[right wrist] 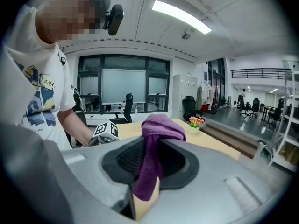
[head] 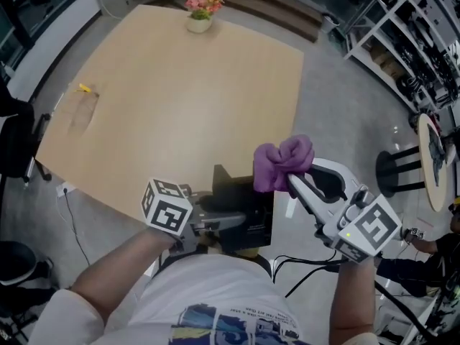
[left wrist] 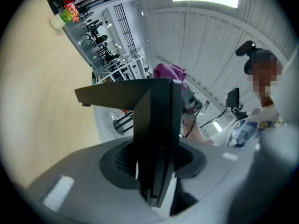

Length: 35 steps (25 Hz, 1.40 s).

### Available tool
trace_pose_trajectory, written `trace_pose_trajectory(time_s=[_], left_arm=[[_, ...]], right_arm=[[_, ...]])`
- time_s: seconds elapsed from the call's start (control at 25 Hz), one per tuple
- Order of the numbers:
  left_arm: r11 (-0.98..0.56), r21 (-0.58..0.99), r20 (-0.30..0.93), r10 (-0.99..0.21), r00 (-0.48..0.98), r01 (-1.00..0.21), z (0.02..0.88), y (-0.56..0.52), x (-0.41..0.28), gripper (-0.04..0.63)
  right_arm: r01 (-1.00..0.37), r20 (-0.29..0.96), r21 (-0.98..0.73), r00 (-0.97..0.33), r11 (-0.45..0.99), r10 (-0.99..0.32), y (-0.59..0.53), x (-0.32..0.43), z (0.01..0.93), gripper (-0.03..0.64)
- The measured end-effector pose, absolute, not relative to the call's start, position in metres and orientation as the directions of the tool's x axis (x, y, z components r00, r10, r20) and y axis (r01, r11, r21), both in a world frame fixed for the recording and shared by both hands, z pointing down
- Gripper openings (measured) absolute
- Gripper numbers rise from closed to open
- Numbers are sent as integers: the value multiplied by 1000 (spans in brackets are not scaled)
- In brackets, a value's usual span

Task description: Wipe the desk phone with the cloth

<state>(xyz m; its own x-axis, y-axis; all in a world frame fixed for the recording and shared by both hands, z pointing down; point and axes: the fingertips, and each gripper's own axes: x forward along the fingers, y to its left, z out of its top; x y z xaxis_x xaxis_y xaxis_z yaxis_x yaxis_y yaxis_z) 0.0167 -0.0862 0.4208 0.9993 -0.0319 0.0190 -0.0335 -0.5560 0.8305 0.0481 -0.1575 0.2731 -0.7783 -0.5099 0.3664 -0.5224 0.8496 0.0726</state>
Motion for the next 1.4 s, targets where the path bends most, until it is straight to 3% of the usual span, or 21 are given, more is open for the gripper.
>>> trace_pose_trajectory(time_s=[0.48,0.72,1.0,1.16,1.4], left_arm=[[-592,806,17,29,999,3,409,-62,27,178],[-589,808,26,43,999,4,414,-57,25,178],[-583,813,38,61,997,5,418,-57,31,178],[-591,806,34,80,996,20,415,-55,33,178],[-600,800,38,86,996,21,412,-54,35,178]], right_arm=[[-421,576,-20,-746,907,-334,-187,37,366,87],[-415,549,-14,-764,910,-339,-189,37,344,87],[-255,475,38,-846,966,-242,-144,8,277,87],[-131,553,42,-822,990,-132,-126,-18,294,87],[-73,660,-1,-750,997,-54,-139,-26,343,87]])
